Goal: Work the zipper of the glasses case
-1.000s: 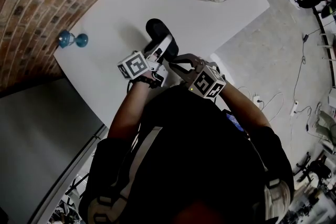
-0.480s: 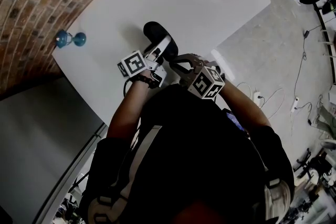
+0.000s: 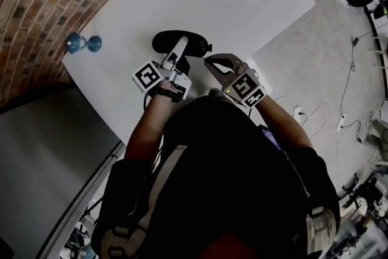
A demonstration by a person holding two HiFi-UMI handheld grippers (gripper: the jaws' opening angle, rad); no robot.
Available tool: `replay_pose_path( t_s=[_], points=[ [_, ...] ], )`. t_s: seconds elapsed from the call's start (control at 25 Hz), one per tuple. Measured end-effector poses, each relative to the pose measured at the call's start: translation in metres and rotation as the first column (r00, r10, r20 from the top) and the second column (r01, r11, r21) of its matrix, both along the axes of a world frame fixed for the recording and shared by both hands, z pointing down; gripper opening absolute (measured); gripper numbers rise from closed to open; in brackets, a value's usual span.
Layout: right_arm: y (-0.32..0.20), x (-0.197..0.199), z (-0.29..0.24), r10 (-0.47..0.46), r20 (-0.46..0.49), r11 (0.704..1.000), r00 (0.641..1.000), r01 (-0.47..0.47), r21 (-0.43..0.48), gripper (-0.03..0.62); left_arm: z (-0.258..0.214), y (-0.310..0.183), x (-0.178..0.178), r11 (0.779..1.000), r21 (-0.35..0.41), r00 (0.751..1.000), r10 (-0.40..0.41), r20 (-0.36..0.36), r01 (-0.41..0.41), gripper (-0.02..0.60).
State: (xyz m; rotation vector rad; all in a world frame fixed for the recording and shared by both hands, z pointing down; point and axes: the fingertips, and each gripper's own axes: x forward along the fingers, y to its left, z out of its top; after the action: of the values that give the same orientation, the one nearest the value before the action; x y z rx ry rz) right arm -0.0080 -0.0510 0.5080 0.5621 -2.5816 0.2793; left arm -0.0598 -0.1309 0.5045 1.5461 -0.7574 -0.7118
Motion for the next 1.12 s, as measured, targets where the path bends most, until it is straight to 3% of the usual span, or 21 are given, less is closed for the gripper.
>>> replay_pose_path(
  t_s=[0.28, 0.44, 0.64, 0.88, 1.12],
  points=[
    [-0.007, 0.004, -0.004, 0.041, -0.042, 0.994, 0.998, -0.037, 0.098, 0.005, -0.005, 0.003, -0.002, 1.000, 0.002, 1.000, 0.014, -0.006, -0.014, 0.256],
    [-0.020, 0.014, -0.006, 0.105, -0.022, 0.992, 0.994, -0.103, 0.078, 0.005, -0.009, 0.007, 0.001, 0.999, 0.003, 0.999, 0.037, -0.020, -0.037, 0.252],
    [-0.018, 0.011, -0.013, 0.072, -0.029, 0.989, 0.997, -0.068, 0.129, 0.006, -0.011, 0.007, -0.001, 1.000, -0.002, 0.999, 0.028, -0.046, -0.028, 0.250],
    [-0.023, 0.007, -0.013, 0.097, -0.022, 0.985, 0.995, -0.093, 0.148, 0.012, -0.019, 0.005, 0.001, 1.000, 0.004, 0.995, 0.020, -0.097, -0.019, 0.252],
    [-0.025, 0.001, -0.014, 0.097, -0.020, 0.985, 0.995, -0.093, 0.147, 0.006, -0.019, 0.004, 0.003, 1.000, 0.001, 0.996, 0.017, -0.091, -0.017, 0.252]
  ],
)
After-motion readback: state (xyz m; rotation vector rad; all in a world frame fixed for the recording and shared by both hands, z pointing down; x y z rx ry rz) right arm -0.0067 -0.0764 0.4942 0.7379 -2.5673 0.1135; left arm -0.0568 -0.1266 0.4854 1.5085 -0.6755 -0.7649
